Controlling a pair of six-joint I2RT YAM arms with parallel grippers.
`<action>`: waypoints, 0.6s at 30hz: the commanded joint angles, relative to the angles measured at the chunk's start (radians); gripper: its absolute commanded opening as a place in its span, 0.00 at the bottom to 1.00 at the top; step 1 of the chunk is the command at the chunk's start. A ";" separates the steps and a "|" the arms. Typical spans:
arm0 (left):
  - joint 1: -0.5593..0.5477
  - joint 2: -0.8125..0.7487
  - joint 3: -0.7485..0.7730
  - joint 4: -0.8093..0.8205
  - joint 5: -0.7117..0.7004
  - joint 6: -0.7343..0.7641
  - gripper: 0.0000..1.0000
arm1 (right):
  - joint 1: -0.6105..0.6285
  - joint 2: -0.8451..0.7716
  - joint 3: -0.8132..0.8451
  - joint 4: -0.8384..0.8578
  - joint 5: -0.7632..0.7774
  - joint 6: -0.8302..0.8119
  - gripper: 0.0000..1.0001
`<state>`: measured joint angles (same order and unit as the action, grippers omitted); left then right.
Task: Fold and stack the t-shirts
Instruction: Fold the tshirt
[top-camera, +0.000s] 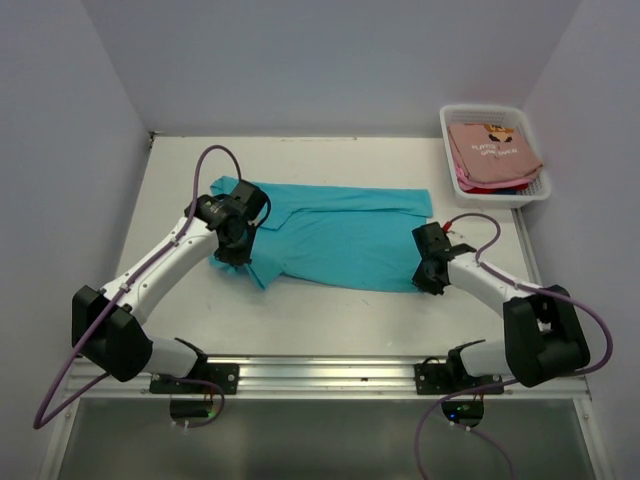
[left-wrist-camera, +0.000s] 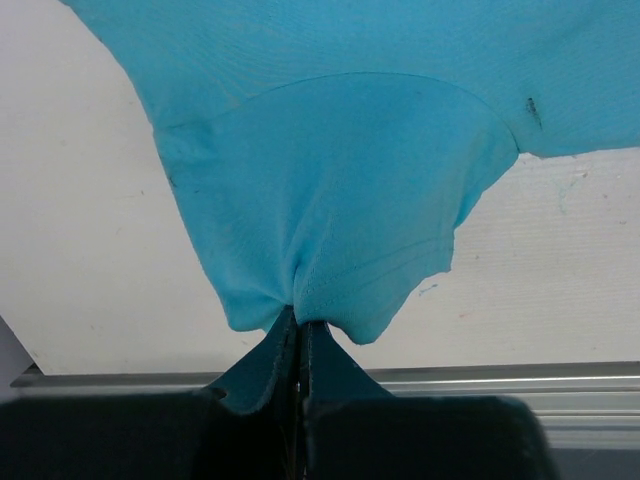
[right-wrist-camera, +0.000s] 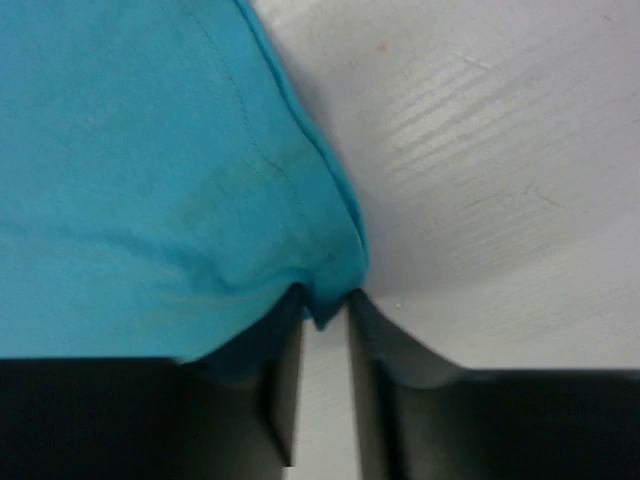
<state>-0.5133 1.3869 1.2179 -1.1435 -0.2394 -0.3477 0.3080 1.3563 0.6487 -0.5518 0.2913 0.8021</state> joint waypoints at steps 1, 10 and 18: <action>-0.007 -0.029 0.035 -0.024 -0.024 0.009 0.00 | 0.000 0.072 -0.040 0.073 0.026 0.031 0.17; -0.007 -0.038 0.031 0.014 -0.069 -0.011 0.00 | 0.000 -0.078 0.012 0.001 0.043 -0.032 0.00; 0.028 0.026 0.017 0.172 -0.135 -0.011 0.00 | 0.002 -0.145 0.213 -0.073 0.170 -0.147 0.00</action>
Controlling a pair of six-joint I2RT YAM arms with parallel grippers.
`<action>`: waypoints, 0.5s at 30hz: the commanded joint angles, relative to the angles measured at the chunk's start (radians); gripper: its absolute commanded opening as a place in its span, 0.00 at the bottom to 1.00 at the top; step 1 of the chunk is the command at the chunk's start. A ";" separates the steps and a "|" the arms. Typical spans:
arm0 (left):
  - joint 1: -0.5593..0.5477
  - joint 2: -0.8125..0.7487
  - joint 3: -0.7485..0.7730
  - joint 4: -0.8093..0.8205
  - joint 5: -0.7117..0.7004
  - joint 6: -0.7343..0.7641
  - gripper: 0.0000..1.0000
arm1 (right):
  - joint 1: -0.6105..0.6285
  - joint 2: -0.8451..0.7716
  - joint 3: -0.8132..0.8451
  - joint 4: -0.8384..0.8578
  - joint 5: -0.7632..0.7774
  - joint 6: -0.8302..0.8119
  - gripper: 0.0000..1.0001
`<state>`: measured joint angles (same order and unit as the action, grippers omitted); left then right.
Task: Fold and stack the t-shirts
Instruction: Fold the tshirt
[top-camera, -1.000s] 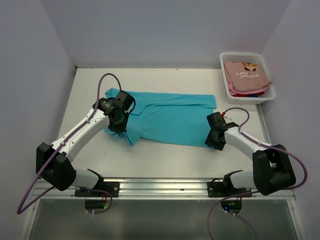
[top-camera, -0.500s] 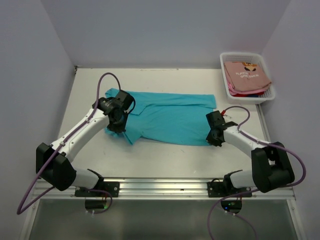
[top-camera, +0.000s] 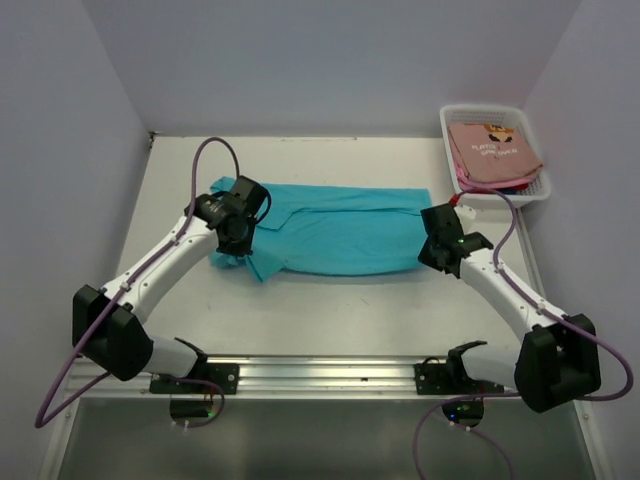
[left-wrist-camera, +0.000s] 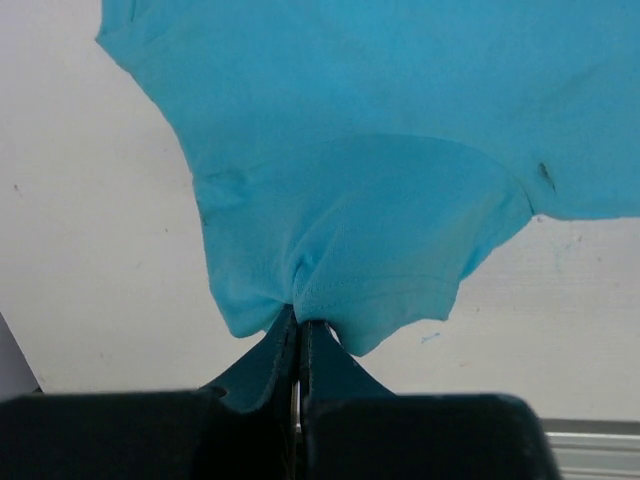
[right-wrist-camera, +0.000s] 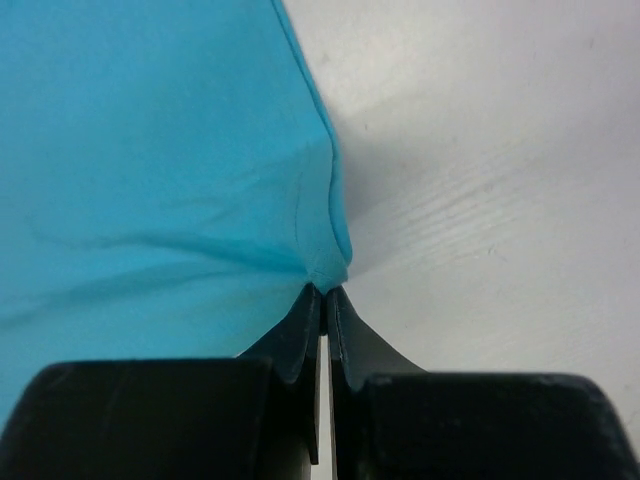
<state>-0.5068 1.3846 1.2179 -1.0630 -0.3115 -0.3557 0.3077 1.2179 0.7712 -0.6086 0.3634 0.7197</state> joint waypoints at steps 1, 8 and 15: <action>0.030 0.043 0.025 0.104 -0.084 0.001 0.00 | 0.001 0.008 0.108 -0.014 0.107 -0.074 0.00; 0.082 0.200 0.089 0.201 -0.159 0.052 0.00 | -0.019 0.216 0.279 0.039 0.118 -0.132 0.00; 0.160 0.297 0.173 0.301 -0.205 0.109 0.00 | -0.062 0.439 0.421 0.061 0.103 -0.166 0.00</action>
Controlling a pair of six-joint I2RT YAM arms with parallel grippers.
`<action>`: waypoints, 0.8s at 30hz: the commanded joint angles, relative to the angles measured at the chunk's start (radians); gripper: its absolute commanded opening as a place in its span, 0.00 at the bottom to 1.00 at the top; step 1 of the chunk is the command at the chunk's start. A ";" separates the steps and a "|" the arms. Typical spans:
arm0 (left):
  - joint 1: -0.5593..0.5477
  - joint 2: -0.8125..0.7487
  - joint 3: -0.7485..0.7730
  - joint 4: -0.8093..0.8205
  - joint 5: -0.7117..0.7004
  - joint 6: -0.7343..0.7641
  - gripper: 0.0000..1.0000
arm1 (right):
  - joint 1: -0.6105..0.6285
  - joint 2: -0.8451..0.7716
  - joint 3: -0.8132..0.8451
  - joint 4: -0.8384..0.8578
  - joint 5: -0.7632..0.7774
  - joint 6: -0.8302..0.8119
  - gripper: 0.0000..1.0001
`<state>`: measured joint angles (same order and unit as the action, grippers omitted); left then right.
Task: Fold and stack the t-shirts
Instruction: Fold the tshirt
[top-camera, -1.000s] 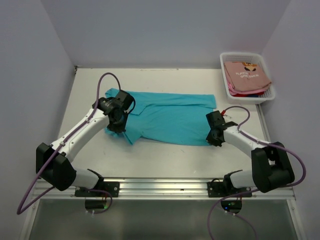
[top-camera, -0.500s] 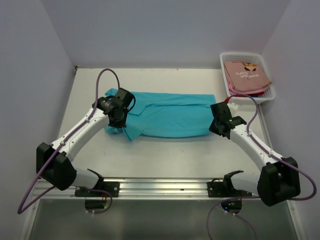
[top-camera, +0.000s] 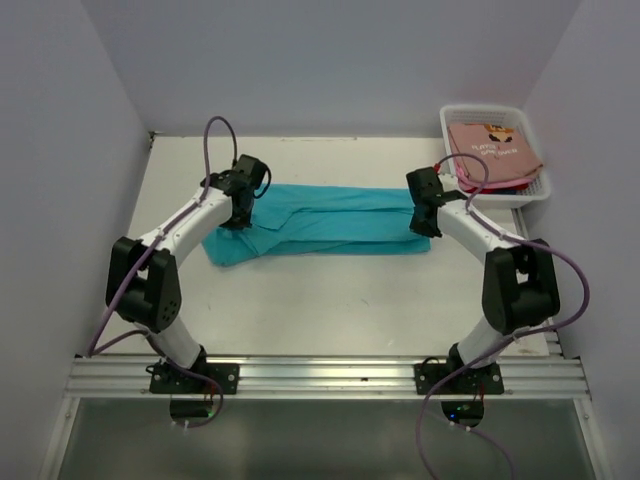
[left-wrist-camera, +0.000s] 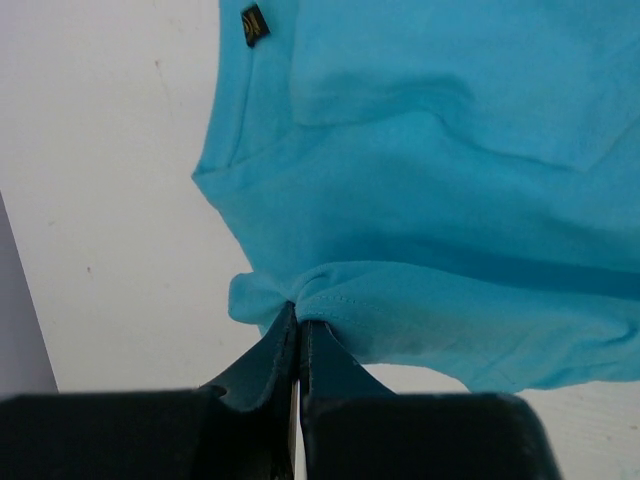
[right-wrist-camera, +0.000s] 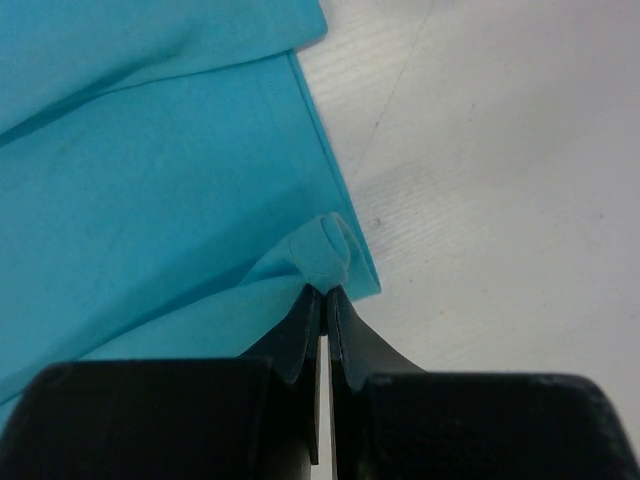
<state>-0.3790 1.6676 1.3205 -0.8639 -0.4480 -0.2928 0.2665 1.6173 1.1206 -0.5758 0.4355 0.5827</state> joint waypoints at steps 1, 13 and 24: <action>0.040 0.023 0.081 0.114 -0.072 0.056 0.00 | -0.026 0.073 0.083 0.030 0.031 -0.032 0.00; 0.088 0.198 0.215 0.189 -0.058 0.115 0.00 | -0.079 0.240 0.244 0.027 0.028 -0.069 0.00; 0.111 0.304 0.293 0.213 -0.043 0.147 0.00 | -0.085 0.328 0.363 0.004 0.023 -0.093 0.00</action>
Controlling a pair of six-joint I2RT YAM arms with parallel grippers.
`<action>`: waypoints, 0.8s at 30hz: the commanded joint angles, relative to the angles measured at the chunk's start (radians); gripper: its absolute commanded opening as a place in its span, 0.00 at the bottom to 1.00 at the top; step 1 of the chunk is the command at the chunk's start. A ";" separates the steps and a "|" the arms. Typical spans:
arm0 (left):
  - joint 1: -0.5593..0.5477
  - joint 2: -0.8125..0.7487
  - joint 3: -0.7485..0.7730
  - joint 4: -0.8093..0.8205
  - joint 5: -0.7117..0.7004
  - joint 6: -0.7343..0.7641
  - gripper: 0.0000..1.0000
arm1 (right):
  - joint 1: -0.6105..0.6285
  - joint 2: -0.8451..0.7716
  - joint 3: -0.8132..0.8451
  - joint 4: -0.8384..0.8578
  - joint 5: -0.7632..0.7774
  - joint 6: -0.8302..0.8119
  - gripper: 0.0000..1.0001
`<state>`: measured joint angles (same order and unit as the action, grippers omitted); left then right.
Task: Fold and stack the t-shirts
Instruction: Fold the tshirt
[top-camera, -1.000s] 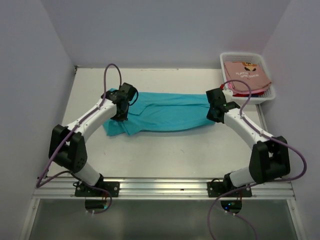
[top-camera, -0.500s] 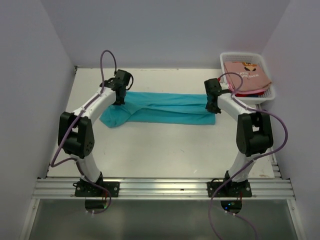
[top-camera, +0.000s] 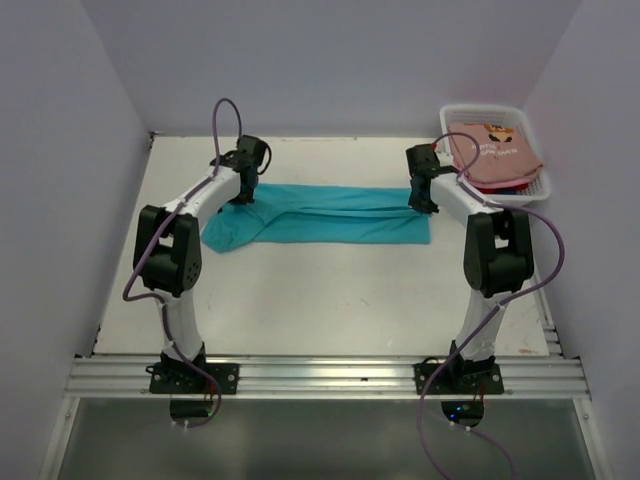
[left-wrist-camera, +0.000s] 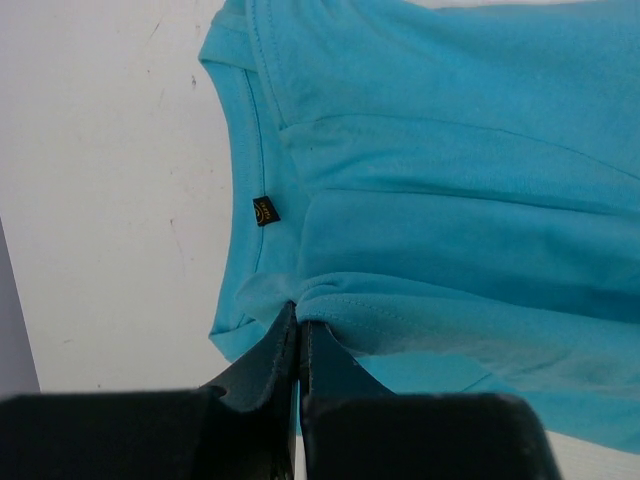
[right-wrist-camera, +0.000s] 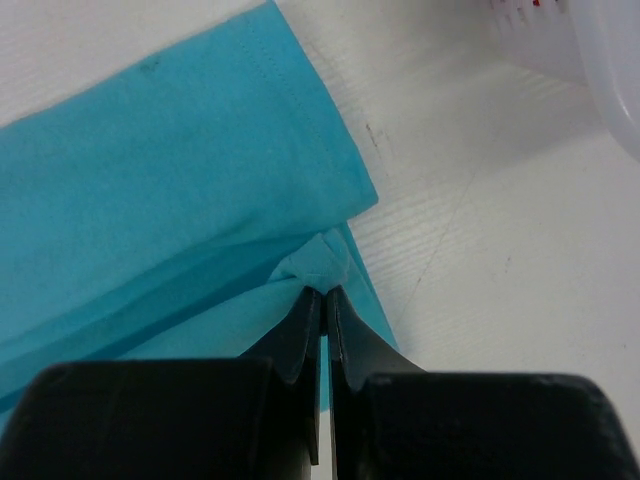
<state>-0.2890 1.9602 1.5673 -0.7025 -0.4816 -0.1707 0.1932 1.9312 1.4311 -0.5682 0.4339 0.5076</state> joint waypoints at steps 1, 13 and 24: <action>0.024 0.020 0.048 0.054 -0.005 0.025 0.00 | -0.012 0.023 0.061 -0.004 0.026 -0.018 0.00; 0.050 0.082 0.068 0.116 0.009 0.020 0.06 | -0.017 0.054 0.077 -0.001 0.002 -0.024 0.41; 0.051 -0.074 -0.030 0.256 -0.068 -0.088 1.00 | -0.017 -0.061 0.003 0.103 -0.017 -0.047 0.64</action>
<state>-0.2470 2.0262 1.5776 -0.5552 -0.5056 -0.2035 0.1802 1.9747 1.4609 -0.5323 0.4118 0.4767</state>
